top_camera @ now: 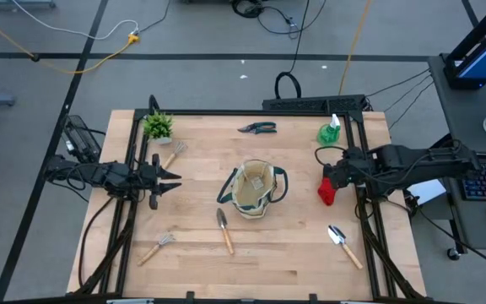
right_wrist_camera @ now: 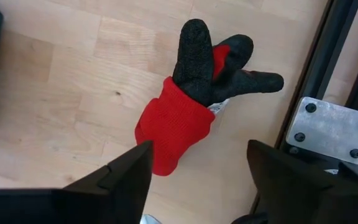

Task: Pick & Place Garden tools in Gardening bag
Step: Put the red gloves into the gardening bag

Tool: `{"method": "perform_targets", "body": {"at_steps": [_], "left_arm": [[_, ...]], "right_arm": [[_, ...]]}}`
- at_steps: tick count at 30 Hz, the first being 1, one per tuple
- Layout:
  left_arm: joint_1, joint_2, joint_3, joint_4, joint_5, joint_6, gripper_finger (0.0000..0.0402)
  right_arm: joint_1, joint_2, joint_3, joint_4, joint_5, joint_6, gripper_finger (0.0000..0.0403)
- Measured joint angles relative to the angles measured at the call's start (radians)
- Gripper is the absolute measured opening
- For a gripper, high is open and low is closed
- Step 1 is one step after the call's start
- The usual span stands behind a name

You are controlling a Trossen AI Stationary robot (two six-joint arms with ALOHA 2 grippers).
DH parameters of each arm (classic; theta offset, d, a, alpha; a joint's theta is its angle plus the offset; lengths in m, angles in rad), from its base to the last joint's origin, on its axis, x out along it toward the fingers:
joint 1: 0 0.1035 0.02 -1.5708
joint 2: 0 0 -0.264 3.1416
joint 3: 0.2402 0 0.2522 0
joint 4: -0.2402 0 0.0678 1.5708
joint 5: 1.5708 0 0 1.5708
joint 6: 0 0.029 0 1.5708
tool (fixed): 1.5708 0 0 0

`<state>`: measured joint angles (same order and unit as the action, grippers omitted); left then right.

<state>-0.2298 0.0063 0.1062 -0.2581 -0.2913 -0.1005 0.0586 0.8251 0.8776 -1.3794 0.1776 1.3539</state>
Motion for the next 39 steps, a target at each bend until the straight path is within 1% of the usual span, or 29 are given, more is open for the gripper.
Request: {"method": "perform_targets", "body": {"at_steps": [4, 15, 20, 24, 32, 36, 39], "left_arm": [[0.0, 0.0, 0.0, 0.0, 0.0, 0.0, 0.0113], [0.0, 0.0, 0.0, 0.0, 0.0, 0.0, 0.0113], [0.0, 0.0, 0.0, -0.001, 0.0, 0.0, 0.0113], [0.0, 0.0, 0.0, -0.001, 0.0, 0.0, 0.0113], [0.0, 0.0, 0.0, -0.001, 0.0, 0.0, 0.0113], [0.0, 0.0, 0.0, -0.002, 0.0, 0.0, 0.0113], [0.0, 0.0, 0.0, -0.002, 0.0, 0.0, 0.0113]], "right_arm": [[0.0, 0.019, 0.0, 0.024, 0.0, 0.0, 0.0267], [0.0, 0.117, -0.001, 0.095, -0.002, 0.004, 0.027], [0.0, 0.167, -0.001, 0.099, -0.043, 0.004, 0.0272], [0.0, 0.199, -0.001, 0.102, -0.048, 0.004, 0.0272], [0.0, 0.235, -0.001, 0.14, -0.047, 0.006, 0.0277], [0.0, 0.25, -0.003, 0.145, -0.046, 0.035, 0.0279], [0.0, 0.253, -0.03, 0.169, -0.048, 0.058, 0.0279]]}}
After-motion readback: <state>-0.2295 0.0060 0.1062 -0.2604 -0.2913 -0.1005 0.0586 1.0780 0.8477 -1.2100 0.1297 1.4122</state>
